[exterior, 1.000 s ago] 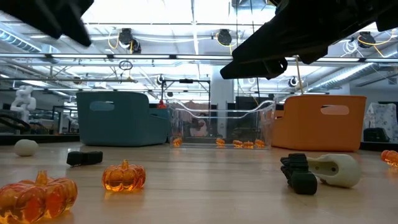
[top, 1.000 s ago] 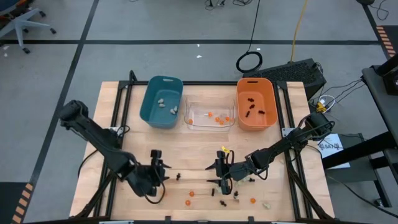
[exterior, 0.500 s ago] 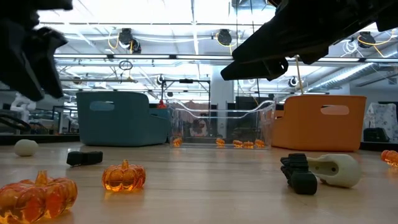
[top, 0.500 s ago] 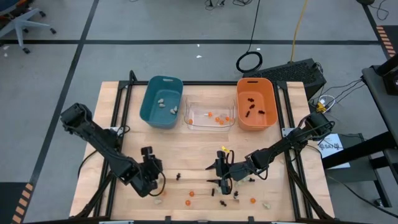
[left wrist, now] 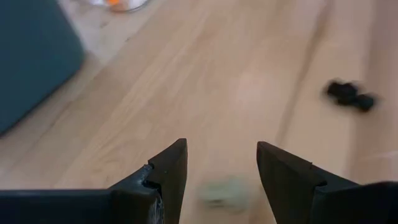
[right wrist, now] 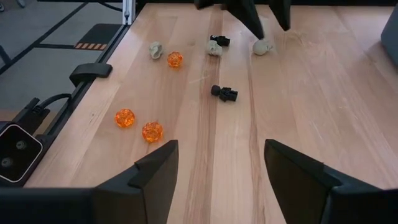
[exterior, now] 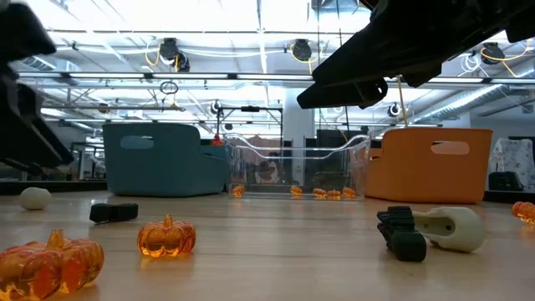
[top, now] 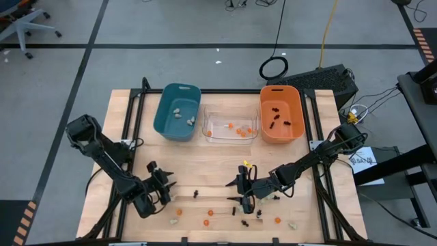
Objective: Sort Halloween decoration
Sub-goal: Put the white skull toy into the blue bin
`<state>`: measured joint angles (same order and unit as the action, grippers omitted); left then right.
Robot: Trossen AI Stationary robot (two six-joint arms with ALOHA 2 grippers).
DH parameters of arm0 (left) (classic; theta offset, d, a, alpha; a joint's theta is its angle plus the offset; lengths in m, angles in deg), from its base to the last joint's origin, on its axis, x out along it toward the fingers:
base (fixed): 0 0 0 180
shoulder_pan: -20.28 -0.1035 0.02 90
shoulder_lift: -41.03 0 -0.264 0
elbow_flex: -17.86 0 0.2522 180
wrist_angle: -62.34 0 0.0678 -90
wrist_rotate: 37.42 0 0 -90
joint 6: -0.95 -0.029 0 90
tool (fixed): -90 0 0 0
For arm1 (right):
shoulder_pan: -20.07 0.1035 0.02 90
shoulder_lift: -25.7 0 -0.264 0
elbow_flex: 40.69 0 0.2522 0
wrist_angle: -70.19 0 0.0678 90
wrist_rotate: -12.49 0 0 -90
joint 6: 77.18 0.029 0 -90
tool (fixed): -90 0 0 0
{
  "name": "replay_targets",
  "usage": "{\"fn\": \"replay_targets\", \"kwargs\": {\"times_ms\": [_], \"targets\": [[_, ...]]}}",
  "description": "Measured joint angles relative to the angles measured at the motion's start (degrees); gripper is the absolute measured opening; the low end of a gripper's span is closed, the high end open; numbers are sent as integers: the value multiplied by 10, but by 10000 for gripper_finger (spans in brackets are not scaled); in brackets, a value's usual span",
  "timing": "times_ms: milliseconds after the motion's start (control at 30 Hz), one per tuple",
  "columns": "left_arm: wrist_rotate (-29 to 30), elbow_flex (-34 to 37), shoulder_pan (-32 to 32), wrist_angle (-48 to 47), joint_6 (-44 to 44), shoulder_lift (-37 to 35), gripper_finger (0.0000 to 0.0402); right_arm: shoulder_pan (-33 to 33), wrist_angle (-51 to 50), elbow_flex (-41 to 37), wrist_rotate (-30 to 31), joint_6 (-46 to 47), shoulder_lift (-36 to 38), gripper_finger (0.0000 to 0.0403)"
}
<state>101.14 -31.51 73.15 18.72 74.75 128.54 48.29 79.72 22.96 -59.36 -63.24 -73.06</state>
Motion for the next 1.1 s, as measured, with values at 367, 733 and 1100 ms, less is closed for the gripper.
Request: {"fn": "replay_targets", "kwargs": {"times_ms": [367, 733, 1100], "targets": [[15, 39, 5, 89, 39, 51, 227, 0, 0, 0, 1, -10, 0, 221], [1, 38, 6, 90, 85, 88, 237, -1, 0, 0, 1, -20, 0, 221], [-16, 37, 6, 87, 79, 87, 123, -2, 0, 0, 2, -27, 0, 221]]}}
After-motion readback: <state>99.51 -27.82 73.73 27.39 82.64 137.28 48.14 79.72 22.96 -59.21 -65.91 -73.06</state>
